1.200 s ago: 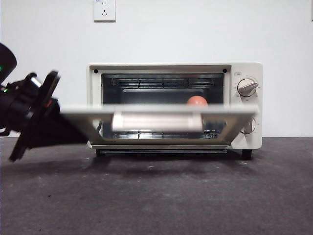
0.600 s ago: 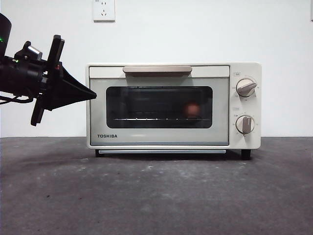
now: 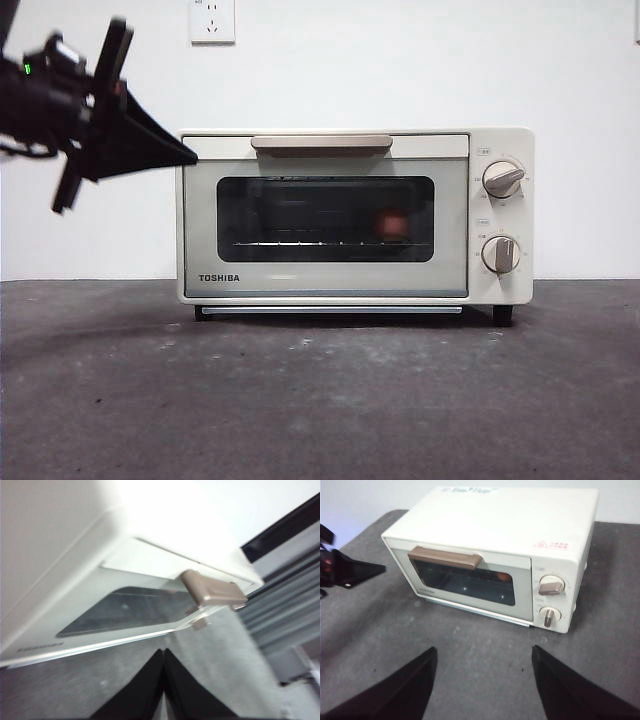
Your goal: Eggoven
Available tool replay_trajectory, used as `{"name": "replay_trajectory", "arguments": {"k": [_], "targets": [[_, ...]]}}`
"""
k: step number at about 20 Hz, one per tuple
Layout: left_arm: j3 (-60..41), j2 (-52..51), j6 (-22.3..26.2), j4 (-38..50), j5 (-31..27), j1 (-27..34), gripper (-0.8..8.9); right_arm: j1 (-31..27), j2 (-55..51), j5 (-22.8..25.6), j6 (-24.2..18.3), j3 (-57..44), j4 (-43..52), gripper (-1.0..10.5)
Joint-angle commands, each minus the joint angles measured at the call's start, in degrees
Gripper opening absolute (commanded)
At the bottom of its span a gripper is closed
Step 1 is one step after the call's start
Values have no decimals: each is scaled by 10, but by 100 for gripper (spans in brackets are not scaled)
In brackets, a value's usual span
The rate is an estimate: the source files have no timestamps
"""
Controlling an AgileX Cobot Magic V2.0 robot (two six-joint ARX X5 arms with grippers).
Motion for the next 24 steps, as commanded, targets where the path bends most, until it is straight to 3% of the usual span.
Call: {"name": "replay_trajectory", "arguments": {"k": [1, 6, 9, 15, 20, 24], "targets": [[8, -58, 100, -100, -54, -18, 7, 4, 14, -2, -11, 11, -7, 305], [8, -168, 174, -235, -133, -54, 7, 4, 29, -10, -28, -8, 5, 246], [8, -221, 182, -275, -154, -68, 7, 4, 31, -31, -28, -45, 53, 206], [8, -298, 190, -320, -160, -72, 7, 4, 18, -81, -28, -167, 216, 0], [8, -327, 217, -376, -181, -72, 7, 3, 16, -94, -28, -266, 369, 3], [8, -329, 223, -398, -181, -72, 7, 3, 16, -84, -28, -302, 419, 3]]}}
